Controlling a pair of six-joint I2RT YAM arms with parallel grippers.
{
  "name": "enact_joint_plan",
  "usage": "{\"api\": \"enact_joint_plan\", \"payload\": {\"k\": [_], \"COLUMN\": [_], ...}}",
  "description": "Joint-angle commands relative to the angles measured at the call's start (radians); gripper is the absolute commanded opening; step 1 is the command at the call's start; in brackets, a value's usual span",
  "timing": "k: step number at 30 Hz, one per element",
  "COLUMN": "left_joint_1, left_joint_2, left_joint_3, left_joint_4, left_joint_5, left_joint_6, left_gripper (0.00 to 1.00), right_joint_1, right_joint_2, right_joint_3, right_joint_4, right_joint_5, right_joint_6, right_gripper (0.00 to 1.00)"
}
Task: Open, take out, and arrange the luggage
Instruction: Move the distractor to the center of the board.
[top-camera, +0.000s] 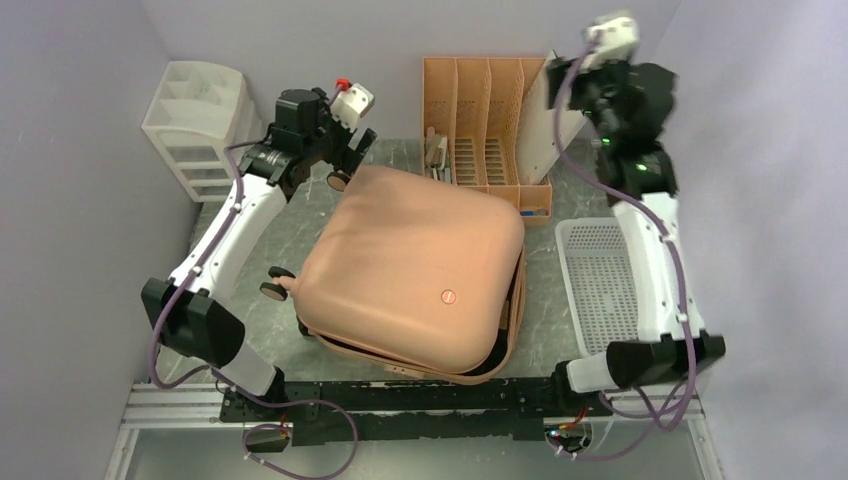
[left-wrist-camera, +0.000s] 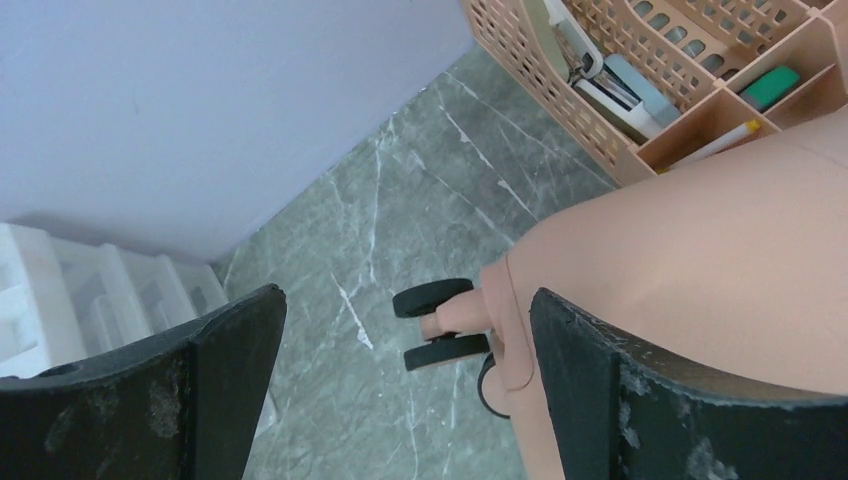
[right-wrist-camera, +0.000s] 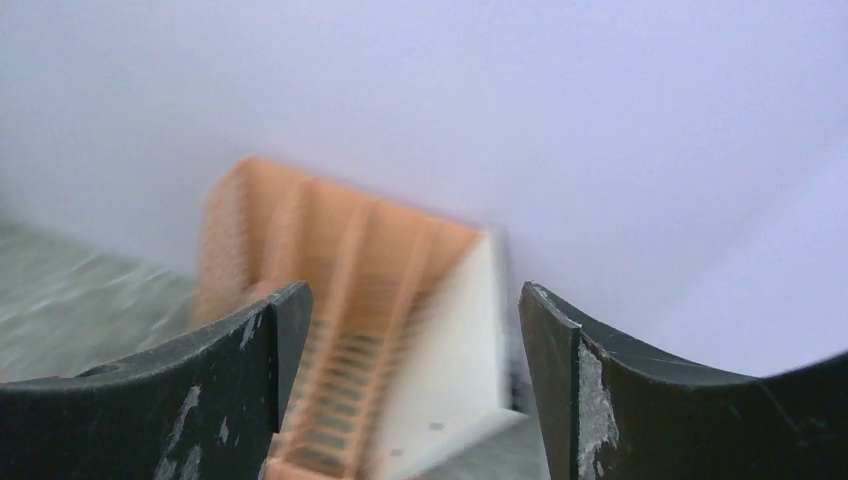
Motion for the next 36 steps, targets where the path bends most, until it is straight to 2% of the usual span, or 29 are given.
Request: {"api": "enact_joint_plan", "payload": {"k": [1, 6, 10, 12, 16, 21, 25, 29, 36], "left_joint_1": [-0.043, -0.066, -0.068, -0.068, -0.067, -0.037, 0.033, 0.103, 0.123], "left_joint_2": [0.036, 0.013, -0.007, -0.018, -0.05, -0.098, -0.12, -0.127, -0.171], "left_joint_3": [0.06, 0.008, -0.032, -0.052, -0.088, -0.139, -0.154, -0.172, -0.241], "left_joint_4": [0.013, 0.025, 0.012, 0.015, 0.019, 0.026, 0.021, 0.022, 0.034], "left_joint_5": [-0.039, -0.013, 0.012, -0.009, -0.06, -0.079, -0.035, 0.015, 0.053], "left_joint_6": [-0.023, -0.018, -0.002, 0.003, 0.017, 0.011, -0.015, -0.032, -0.022], "left_gripper": [0.97, 0.97, 0.97, 0.97, 0.97, 0.97, 0.97, 0.97, 0.97], "right_joint_1": [-0.182, -0.325, -0.461, -0.485, -0.486, -0.482, -0.458, -0.419, -0.361], "right_joint_2": [-0.002, 0.079, 0.245, 0.318, 0.425, 0.591, 0.68, 0.79, 0.899], "right_joint_3": [-0.106, -0.113, -0.073, -0.058, -0.067, 0.013, 0.07, 0.198, 0.301], "right_joint_4": [0.076, 0.089, 0.037, 0.02, 0.028, -0.044, -0.041, -0.102, -0.104], "right_joint_5": [0.127, 0.162, 0.013, -0.048, -0.087, -0.202, -0.259, -0.278, -0.347], "right_joint_6": [0.068, 0.055, 0.127, 0.126, 0.113, 0.147, 0.175, 0.19, 0.241], "right_gripper": [0.8, 0.79, 0.74, 0.7, 0.69, 0.65, 0.64, 0.64, 0.65]}}
